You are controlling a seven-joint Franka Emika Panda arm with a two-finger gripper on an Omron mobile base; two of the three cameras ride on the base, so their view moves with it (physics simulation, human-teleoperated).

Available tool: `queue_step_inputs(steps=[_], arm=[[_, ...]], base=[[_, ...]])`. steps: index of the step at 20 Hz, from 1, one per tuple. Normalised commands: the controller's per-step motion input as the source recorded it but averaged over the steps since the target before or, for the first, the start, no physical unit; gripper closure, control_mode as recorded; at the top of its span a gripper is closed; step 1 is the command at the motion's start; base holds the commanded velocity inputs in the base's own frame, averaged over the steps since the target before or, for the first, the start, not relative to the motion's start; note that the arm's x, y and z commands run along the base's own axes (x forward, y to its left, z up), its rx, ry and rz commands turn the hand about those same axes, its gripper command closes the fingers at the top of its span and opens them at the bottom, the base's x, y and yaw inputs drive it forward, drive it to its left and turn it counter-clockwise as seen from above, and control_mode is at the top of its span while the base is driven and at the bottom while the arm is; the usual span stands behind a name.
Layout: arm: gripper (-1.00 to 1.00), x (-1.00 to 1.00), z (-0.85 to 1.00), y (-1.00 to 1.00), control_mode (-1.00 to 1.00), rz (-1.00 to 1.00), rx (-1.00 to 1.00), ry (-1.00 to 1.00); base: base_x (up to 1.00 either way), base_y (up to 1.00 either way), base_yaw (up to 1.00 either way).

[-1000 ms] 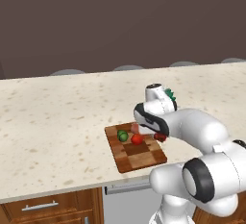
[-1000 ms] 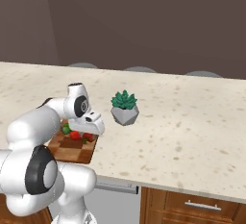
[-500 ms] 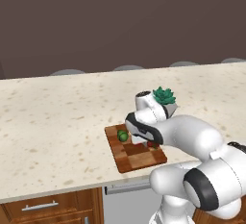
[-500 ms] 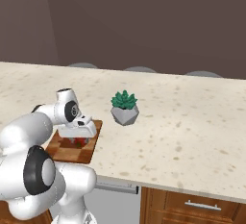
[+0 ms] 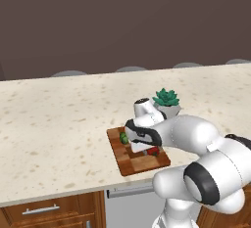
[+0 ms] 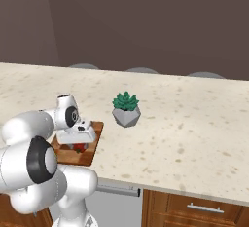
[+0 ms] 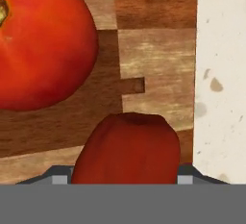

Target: Place the avocado, onion, tomato, and bell pepper on the cutting board.

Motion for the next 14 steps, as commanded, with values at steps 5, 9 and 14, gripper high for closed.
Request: queue_step_inputs(steps=[5, 9, 14], arm=[[1.0, 0.18, 0.0, 0.2, -1.0, 0.05, 0.0, 0.08], [1.0, 0.09, -0.03, 0.18, -1.0, 0.04, 0.0, 0.06], [-1.0, 0.01, -0.09, 0.02, -1.0, 0.03, 0.0, 0.03]], base=[[0.0, 0.0, 0.0], [0.0, 0.0, 0.0], [0.0, 0.0, 0.0]])
